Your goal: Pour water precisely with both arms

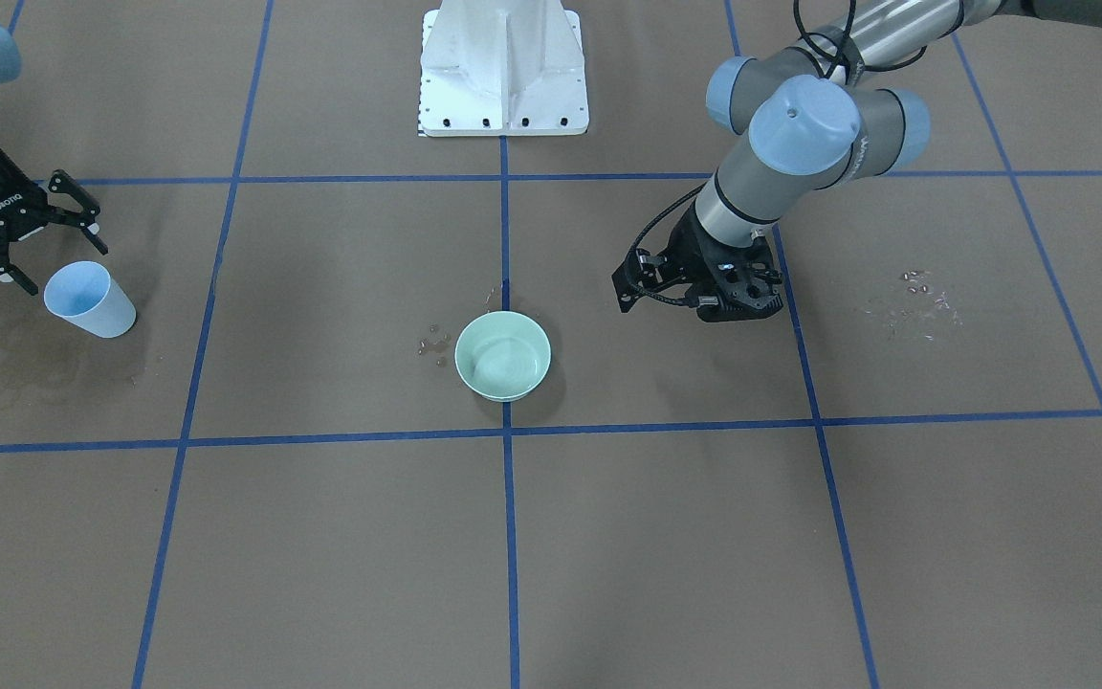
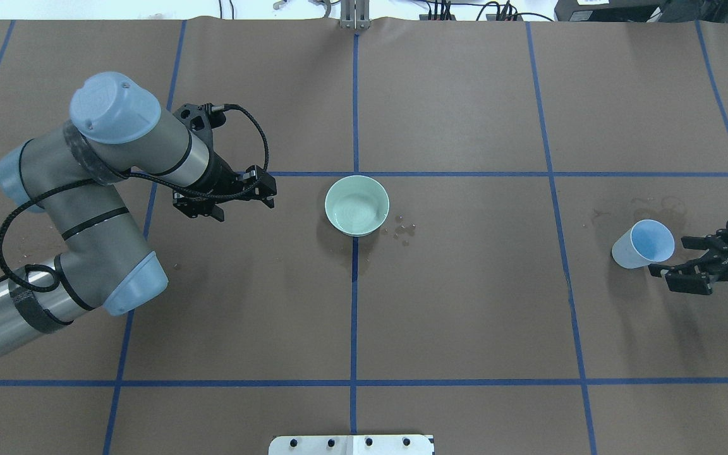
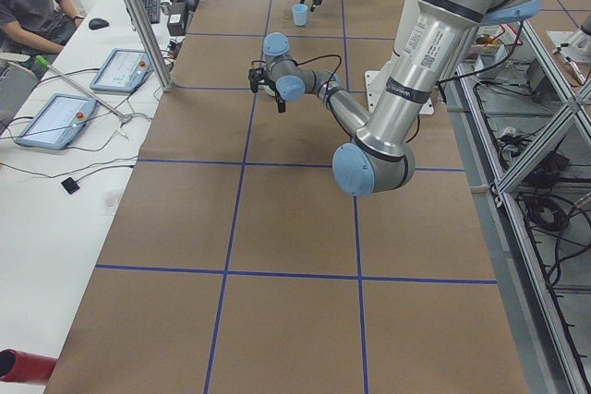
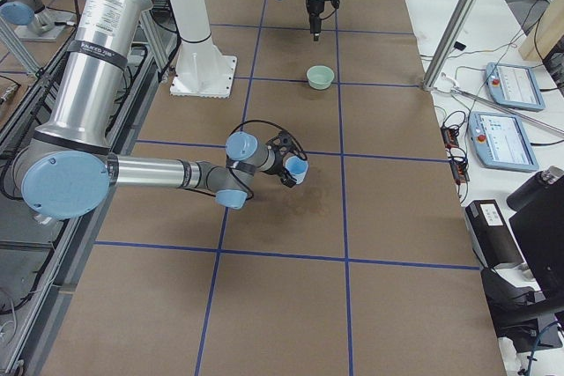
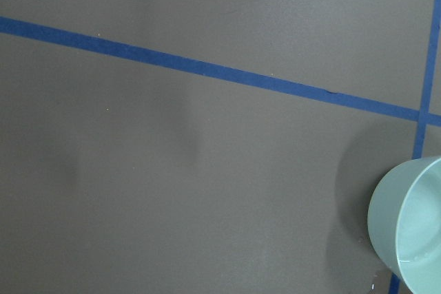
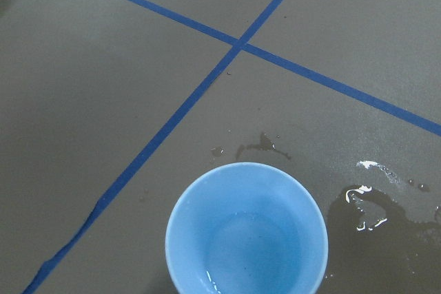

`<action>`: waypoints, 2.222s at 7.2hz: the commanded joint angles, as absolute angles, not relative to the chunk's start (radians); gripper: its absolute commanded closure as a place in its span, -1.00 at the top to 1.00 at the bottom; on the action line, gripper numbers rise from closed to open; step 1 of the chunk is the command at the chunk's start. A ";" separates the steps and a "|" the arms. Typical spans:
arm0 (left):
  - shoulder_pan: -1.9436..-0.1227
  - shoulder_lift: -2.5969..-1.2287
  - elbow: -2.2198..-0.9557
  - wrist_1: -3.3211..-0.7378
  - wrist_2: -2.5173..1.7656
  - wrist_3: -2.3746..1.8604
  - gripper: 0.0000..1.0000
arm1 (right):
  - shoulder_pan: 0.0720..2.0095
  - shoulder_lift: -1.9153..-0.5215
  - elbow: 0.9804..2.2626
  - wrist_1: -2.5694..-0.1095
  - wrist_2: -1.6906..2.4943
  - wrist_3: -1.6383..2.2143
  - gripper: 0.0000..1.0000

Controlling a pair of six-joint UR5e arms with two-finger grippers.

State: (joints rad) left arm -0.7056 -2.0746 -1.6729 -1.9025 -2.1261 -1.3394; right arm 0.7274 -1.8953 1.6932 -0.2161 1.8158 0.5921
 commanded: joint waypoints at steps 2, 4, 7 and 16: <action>-0.704 -2.069 -1.674 -1.908 -2.125 -1.339 0.98 | 0.715 -1.873 1.677 -0.215 1.790 0.597 0.97; -0.704 -2.068 -1.674 -1.908 -2.125 -1.339 0.98 | 0.715 -1.847 1.646 -0.213 1.784 0.617 0.94; -0.704 -2.068 -1.672 -1.908 -2.125 -1.339 0.98 | 0.715 -1.792 1.603 -0.207 1.781 0.640 0.88; -0.709 -2.069 -1.675 -1.908 -2.125 -1.341 0.98 | 0.721 -1.796 1.600 -0.153 1.784 0.641 -1.00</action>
